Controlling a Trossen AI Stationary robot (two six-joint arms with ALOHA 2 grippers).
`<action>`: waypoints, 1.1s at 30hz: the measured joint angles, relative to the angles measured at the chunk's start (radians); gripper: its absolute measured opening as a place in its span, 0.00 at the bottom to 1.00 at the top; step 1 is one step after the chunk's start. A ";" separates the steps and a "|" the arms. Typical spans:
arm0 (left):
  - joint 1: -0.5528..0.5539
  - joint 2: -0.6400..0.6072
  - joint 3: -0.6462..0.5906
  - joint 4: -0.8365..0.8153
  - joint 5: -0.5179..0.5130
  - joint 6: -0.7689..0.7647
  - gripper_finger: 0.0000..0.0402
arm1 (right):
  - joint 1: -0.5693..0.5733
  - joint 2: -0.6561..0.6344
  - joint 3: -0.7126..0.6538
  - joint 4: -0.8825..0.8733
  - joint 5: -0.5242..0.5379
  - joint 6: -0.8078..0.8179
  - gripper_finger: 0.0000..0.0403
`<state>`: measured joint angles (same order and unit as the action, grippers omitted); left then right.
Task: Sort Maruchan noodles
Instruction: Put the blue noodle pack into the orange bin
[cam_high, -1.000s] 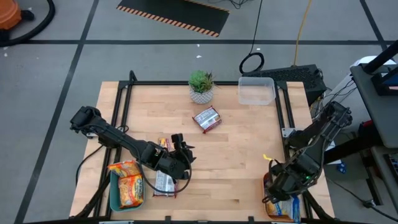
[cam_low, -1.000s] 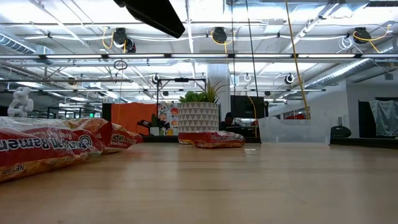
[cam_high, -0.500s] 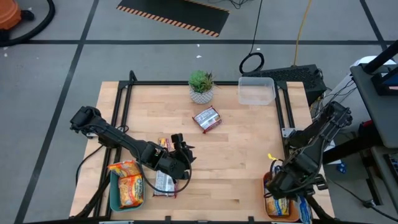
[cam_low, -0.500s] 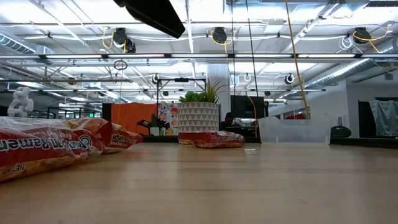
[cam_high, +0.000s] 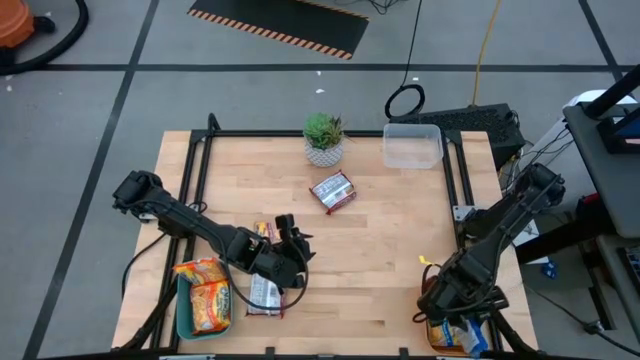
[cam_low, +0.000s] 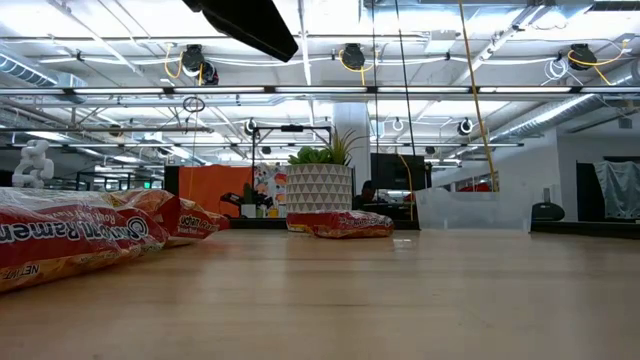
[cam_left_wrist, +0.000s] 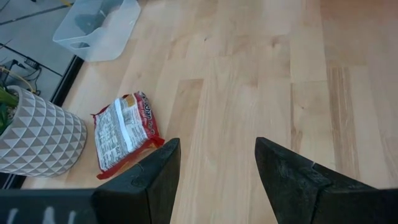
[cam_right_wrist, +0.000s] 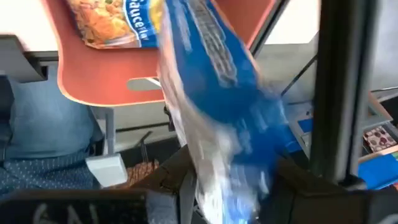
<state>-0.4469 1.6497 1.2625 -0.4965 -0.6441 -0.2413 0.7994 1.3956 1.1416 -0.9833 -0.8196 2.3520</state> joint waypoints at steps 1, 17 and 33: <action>0.002 0.000 0.000 0.000 0.000 0.000 0.53 | 0.000 0.000 -0.014 0.017 -0.009 0.000 0.30; 0.004 0.000 0.000 0.000 0.000 -0.003 0.53 | -0.001 0.000 -0.044 0.084 -0.016 -0.035 0.30; 0.004 0.000 0.000 0.000 0.000 -0.008 0.53 | 0.000 -0.001 -0.044 0.098 0.095 -0.195 0.31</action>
<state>-0.4429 1.6497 1.2629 -0.4966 -0.6441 -0.2493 0.7990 1.3945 1.0973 -0.8851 -0.7245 2.1567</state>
